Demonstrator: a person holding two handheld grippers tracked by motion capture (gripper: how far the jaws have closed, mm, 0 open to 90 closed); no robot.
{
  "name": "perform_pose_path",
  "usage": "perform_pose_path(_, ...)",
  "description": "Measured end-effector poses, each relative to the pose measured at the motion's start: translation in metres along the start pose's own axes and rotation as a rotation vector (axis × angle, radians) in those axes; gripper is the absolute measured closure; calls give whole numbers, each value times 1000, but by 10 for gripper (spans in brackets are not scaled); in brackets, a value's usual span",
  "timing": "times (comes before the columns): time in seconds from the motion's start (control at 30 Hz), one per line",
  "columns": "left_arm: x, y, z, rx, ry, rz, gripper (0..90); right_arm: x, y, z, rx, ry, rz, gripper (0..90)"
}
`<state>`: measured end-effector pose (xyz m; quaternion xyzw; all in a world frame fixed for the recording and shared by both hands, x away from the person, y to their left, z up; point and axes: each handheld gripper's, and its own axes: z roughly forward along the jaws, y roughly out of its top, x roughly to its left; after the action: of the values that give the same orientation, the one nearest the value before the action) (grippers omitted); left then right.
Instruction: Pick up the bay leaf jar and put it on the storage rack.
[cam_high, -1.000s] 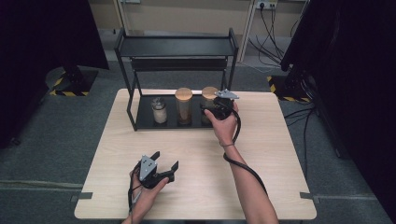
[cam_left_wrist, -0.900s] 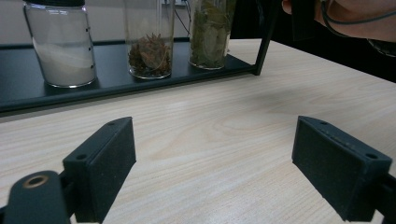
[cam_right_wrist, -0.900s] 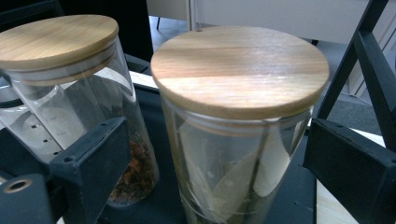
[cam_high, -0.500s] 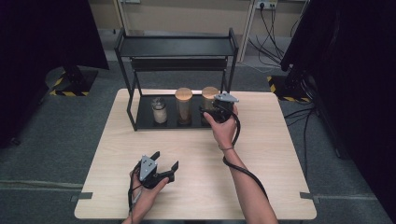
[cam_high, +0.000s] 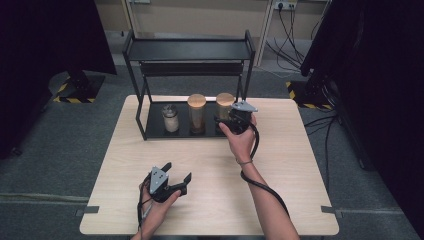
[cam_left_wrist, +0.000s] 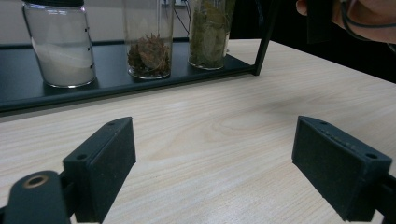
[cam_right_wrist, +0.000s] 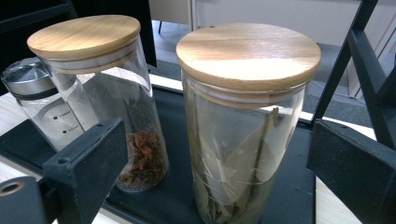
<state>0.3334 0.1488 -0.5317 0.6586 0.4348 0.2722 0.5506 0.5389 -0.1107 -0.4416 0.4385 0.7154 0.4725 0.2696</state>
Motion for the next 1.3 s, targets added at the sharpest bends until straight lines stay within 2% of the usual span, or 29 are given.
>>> perform_pose_path(0.3,0,0,0,0,2,1,130,-1,-2,-6,6,12,9,49)
perform_pose_path(1.3,-1,0,0,-2,4,8,131,1,-14,-25,33,58,-8,40)
